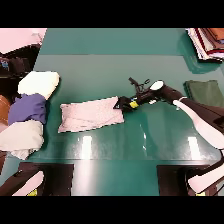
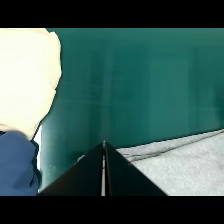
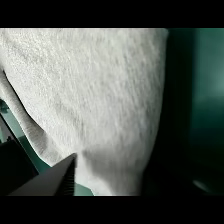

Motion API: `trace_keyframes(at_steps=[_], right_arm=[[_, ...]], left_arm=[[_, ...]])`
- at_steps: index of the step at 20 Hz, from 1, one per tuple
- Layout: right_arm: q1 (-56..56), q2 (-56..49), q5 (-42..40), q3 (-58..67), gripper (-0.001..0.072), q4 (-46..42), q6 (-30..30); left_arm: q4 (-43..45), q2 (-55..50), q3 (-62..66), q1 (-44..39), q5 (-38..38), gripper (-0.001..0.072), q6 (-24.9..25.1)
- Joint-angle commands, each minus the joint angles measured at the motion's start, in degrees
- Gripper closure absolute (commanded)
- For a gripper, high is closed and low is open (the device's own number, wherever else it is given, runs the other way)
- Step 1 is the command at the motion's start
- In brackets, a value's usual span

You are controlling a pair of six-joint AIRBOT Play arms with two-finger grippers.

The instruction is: Fold the shirts.

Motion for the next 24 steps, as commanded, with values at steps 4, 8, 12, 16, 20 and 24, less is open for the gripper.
trace_keyframes(at_steps=[4,8,12,16,20,24], right_arm=[[4.63,-4.24,0.39,11.43,0.0701,0.28,-2.78],[-1.57,2.64,-2.34,11.98,0.0702,-10.62,1.77],[-16.68,11.98,-2.58,10.16,0.0701,-18.78,5.03],[-34.84,18.12,-5.64,10.16,0.0701,-19.47,5.99],[-49.53,19.58,-8.61,10.16,0.0701,-18.64,7.17],[-56.26,19.1,-11.21,10.16,0.0701,-18.53,7.23]], left_arm=[[-1.68,0.02,0.04,-0.81,-0.22,0.0688,0.0],[-1.64,0.04,0.04,-7.23,-0.17,0.0687,-0.02],[-1.68,0.02,0.04,-13.66,0.17,0.0687,-0.22],[-2.27,0.04,0.04,-16.0,0.39,0.0687,-1.25],[-3.02,0.02,0.04,-15.98,0.61,0.0687,-1.62],[-3.39,0.02,0.04,-15.98,3.17,0.0687,-2.84]])
